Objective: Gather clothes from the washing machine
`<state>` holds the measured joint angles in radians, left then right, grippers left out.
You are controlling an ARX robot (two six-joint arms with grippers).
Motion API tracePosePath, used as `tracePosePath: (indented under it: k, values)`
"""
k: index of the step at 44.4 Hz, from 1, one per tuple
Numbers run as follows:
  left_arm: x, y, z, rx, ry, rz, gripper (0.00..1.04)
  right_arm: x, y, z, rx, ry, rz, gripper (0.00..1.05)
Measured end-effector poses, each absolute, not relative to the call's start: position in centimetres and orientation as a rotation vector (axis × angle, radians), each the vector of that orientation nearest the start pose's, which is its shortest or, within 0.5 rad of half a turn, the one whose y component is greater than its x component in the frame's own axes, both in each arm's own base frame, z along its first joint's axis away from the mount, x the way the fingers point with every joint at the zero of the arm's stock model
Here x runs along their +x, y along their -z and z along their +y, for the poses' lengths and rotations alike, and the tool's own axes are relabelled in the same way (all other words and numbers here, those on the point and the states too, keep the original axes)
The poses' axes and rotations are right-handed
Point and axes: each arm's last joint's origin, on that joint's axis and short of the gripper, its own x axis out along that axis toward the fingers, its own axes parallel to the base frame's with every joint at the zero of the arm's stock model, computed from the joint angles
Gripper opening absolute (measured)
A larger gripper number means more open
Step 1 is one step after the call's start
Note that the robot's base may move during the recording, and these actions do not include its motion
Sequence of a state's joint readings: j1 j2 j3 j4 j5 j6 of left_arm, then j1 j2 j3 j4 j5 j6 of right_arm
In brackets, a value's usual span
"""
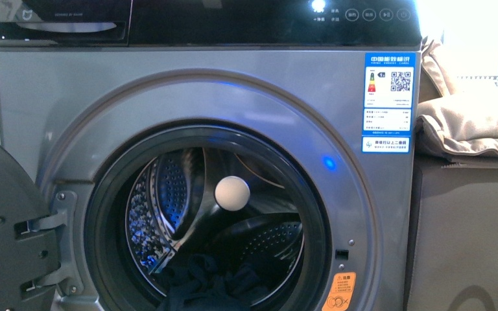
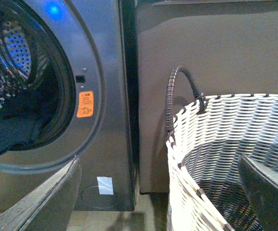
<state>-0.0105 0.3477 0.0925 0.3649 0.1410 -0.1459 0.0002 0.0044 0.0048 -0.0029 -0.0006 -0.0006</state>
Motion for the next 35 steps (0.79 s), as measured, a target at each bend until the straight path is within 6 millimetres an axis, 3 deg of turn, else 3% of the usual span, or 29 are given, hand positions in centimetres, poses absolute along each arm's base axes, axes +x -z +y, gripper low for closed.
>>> tracePosePath:
  k: [10,18,28,35]
  values:
    - [15.5,-22.4,-1.5,-0.097,0.202,-0.138,0.98,9.8,-16.5,0.0,-0.001,-0.001,0.002,0.97]
    - [20.1,-23.7,-2.0,-0.058,0.196,-0.120,0.98,9.8,-16.5,0.0,-0.001,-0.001,0.002,0.97]
    - [28.0,-22.3,-3.1,-0.019,0.164,-0.001,0.98,9.8,-16.5,0.0,-0.001,-0.001,0.002,0.97]
    - [31.0,-21.3,-4.4,0.013,0.170,0.032,0.98,9.8,-16.5,0.0,-0.001,-0.001,0.002,0.97]
